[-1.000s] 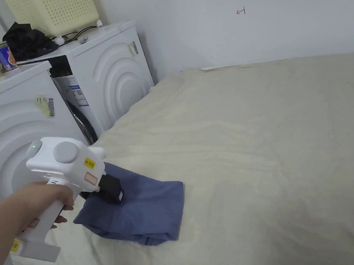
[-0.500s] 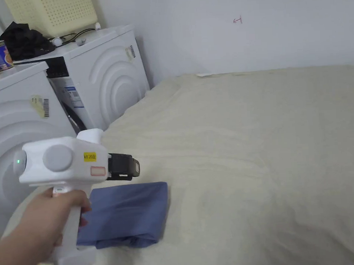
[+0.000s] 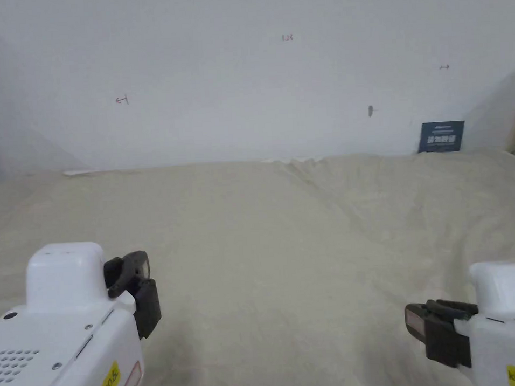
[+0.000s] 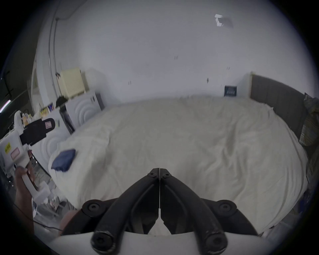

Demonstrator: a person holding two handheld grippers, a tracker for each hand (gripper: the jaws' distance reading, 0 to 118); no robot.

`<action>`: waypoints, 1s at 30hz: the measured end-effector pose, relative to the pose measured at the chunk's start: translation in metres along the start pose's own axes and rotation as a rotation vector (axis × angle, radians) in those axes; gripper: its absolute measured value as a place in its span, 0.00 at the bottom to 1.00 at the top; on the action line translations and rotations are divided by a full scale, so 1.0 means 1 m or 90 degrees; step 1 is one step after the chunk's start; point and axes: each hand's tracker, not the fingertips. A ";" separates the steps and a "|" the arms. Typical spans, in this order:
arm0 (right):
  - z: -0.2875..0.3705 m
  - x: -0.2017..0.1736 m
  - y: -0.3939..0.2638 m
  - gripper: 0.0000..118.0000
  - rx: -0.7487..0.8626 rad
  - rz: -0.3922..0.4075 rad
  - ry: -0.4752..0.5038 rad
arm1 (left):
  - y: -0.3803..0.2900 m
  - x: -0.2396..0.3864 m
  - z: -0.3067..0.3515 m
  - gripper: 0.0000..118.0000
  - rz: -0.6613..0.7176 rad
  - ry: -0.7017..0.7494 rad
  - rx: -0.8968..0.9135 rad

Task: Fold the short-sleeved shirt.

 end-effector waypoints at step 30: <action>0.053 0.018 -0.045 0.21 0.359 0.112 -0.184 | -0.037 0.059 0.049 0.00 -0.080 0.119 0.152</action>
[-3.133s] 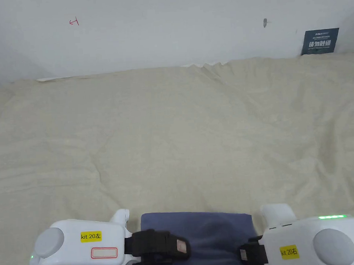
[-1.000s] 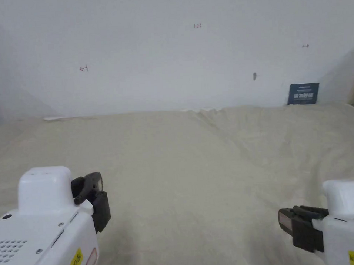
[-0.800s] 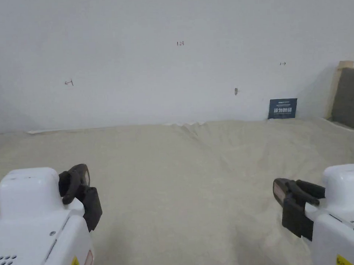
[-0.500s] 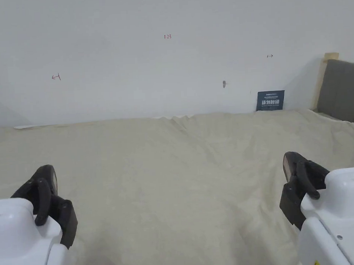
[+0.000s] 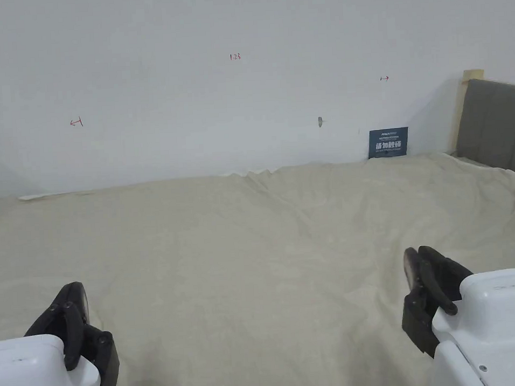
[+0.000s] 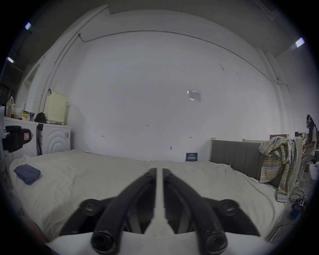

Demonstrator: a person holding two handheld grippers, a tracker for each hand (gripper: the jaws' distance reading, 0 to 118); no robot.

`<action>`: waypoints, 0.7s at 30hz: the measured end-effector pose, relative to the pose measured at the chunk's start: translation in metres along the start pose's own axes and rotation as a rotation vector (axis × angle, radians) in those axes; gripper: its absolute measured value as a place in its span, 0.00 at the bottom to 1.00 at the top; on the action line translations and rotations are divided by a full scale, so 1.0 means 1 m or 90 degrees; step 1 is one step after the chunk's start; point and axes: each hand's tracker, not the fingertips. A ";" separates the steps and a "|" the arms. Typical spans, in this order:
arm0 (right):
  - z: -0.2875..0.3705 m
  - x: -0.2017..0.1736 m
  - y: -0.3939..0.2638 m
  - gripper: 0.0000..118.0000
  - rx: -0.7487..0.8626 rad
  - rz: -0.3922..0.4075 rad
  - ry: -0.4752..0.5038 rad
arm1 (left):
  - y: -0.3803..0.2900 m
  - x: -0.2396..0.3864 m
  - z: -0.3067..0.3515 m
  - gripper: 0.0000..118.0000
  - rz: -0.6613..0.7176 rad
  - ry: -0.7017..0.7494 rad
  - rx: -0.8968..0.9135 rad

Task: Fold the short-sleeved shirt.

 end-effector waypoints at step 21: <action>0.014 -0.027 0.012 0.74 0.000 0.003 -0.119 | 0.003 0.002 0.007 1.00 -0.015 -0.038 0.028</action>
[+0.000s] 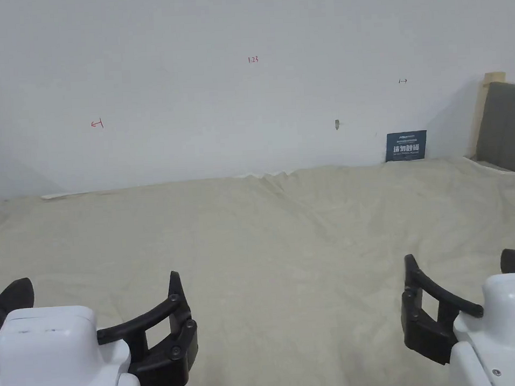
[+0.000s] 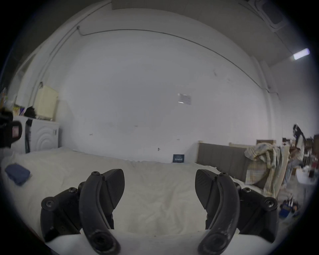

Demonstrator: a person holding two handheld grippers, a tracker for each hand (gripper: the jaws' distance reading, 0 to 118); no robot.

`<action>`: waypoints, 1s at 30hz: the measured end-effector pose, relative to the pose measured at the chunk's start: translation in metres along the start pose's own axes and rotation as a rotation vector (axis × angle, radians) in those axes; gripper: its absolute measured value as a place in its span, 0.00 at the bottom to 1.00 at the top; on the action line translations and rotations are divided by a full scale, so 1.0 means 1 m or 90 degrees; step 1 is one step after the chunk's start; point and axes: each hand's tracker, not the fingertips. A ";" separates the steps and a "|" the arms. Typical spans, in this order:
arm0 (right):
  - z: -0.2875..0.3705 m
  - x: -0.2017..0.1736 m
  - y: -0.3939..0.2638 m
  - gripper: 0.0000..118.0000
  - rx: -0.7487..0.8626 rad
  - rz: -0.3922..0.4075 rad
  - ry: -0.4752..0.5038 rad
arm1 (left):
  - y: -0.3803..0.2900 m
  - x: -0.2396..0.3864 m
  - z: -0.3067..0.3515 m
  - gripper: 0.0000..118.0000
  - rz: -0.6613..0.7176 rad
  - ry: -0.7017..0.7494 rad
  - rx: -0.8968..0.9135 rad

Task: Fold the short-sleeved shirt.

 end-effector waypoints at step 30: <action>0.006 -0.036 -0.014 0.74 -0.006 0.026 -0.053 | -0.008 -0.003 -0.012 1.00 -0.014 -0.005 -0.087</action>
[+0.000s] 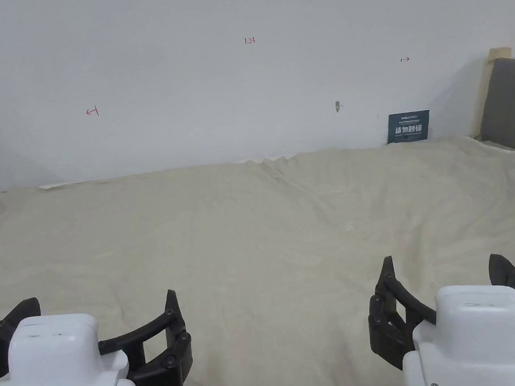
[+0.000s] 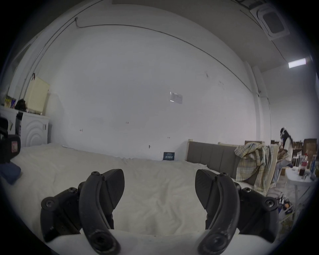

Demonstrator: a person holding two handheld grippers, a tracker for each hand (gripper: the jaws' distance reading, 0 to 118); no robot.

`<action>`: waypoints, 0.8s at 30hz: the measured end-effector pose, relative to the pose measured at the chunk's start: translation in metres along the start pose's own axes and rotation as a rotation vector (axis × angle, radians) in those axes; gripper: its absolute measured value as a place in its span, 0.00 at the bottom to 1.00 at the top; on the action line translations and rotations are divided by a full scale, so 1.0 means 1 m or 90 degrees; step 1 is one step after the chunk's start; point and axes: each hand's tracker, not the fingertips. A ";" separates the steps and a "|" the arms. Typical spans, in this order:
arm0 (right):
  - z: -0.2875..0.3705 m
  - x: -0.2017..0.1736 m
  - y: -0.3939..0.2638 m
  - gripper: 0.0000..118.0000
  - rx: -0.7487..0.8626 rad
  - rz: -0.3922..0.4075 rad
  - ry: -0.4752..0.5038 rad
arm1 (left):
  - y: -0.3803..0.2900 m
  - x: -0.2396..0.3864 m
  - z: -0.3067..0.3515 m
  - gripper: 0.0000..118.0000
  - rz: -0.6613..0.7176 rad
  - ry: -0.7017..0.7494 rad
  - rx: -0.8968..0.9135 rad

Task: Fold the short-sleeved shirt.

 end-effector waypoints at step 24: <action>-0.009 -0.003 -0.006 0.77 -0.194 0.027 0.046 | -0.006 0.002 -0.004 1.00 -0.002 -0.003 -0.017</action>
